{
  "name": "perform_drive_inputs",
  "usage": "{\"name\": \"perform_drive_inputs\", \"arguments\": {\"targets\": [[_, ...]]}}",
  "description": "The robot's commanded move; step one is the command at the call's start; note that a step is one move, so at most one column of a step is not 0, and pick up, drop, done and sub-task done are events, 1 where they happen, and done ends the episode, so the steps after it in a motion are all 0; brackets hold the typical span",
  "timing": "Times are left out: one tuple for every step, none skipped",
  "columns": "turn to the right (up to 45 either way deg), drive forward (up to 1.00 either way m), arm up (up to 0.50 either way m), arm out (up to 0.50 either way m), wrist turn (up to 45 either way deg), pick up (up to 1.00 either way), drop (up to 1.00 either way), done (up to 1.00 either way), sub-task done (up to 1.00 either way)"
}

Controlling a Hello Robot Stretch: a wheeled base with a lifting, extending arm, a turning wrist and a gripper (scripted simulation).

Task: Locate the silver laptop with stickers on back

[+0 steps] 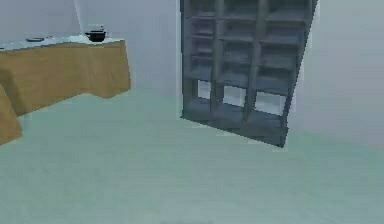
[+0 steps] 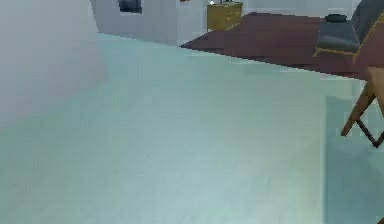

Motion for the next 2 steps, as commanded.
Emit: {"name": "perform_drive_inputs", "arguments": {"targets": [[-45.0, 0.00, 0.00, 0.00, 0.0, 0.00, 0.00, 0.00, 0.00], [-45.0, 0.00, 0.00, 0.00, 0.0, 0.00, 0.00, 0.00, 0.00]]}}
